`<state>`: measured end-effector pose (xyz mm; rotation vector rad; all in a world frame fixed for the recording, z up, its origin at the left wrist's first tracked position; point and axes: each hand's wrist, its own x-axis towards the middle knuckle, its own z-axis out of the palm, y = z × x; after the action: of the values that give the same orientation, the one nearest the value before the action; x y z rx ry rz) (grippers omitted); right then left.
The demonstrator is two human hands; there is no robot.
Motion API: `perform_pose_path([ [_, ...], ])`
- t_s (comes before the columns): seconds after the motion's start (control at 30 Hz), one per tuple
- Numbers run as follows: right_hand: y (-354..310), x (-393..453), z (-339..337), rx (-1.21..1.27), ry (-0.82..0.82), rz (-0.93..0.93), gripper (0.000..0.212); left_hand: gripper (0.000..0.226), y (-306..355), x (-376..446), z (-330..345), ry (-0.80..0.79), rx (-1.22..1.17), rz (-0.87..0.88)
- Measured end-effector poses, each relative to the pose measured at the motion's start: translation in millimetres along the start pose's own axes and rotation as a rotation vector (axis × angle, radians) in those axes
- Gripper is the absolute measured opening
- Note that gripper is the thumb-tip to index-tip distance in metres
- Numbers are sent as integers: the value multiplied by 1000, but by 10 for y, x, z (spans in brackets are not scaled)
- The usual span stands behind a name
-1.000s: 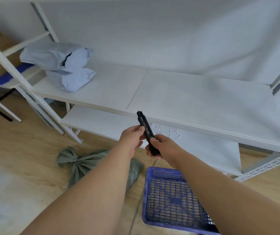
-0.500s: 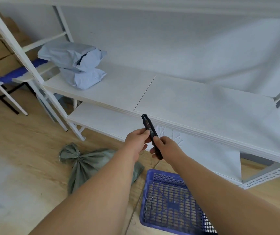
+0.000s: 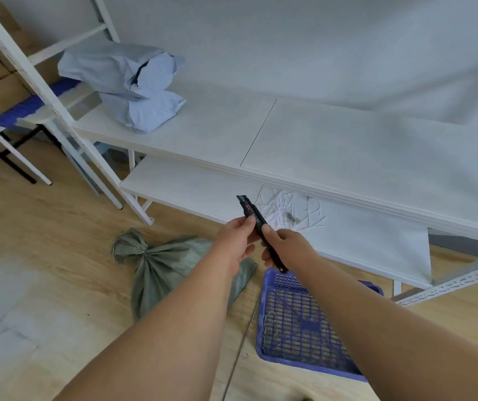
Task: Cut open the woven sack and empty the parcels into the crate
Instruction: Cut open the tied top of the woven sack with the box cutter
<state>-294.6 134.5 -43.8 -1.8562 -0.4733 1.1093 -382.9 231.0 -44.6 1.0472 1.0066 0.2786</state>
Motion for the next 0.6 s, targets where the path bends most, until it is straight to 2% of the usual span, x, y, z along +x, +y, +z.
perform_pose_path([
  [0.1,-40,57,240,77,-57,-5,26,17,7,137,-294,-58,63,-3],
  [0.27,2,249,875,-8,49,19,37,10,-41,366,-923,-123,114,-36],
  [0.33,72,376,1142,12,68,40,34,10,-119,467,-1150,-140,106,-35],
  [0.5,416,660,1541,104,-16,108,25,11,-494,743,-1544,-156,135,-99],
  [0.6,735,827,1622,27,-16,128,28,11,-816,895,-1660,-132,147,-151],
])
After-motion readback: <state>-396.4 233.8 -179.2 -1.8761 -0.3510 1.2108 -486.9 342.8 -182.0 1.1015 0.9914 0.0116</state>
